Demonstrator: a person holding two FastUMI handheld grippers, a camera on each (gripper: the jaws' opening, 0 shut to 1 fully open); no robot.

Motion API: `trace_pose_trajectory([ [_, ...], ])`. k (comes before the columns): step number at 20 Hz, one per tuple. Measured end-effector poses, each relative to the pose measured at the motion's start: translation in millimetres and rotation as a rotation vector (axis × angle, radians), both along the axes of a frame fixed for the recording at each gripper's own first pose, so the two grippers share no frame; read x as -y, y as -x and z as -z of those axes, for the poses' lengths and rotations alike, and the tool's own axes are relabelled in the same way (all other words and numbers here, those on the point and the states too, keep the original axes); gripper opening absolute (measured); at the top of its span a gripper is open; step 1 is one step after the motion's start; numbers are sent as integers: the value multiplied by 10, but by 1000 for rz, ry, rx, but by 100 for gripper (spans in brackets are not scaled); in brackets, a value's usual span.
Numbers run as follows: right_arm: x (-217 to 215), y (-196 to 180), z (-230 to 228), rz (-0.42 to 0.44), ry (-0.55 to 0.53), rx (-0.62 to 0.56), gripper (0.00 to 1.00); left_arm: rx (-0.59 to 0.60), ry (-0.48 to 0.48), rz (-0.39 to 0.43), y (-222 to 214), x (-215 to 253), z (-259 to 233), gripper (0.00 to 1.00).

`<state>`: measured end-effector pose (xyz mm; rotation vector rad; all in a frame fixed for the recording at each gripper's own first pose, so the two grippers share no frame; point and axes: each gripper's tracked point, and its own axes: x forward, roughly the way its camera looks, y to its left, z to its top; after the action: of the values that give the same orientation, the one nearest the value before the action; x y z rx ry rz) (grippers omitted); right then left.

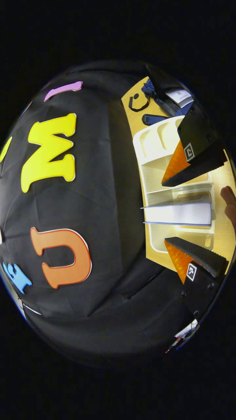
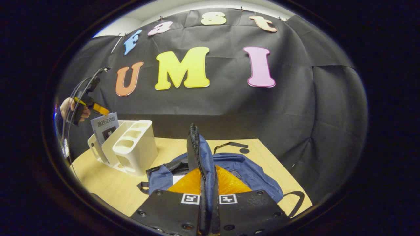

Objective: Open the schoolbag, grab two books from the bookshelf and put them into the schoolbag.

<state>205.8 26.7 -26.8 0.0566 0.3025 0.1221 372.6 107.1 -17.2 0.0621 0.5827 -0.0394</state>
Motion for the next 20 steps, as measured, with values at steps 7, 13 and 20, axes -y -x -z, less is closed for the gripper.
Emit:
trace_pose_trajectory([
  [7,-68,32,22,-25,21,1,6,-225,-71,24,-191,-79,455,92],
  [13,-100,68,87,-49,13,-15,6,-293,-58,85,-209,-38,528,70],
  [20,-85,54,104,-54,12,-20,7,-315,73,96,67,166,520,48],
])
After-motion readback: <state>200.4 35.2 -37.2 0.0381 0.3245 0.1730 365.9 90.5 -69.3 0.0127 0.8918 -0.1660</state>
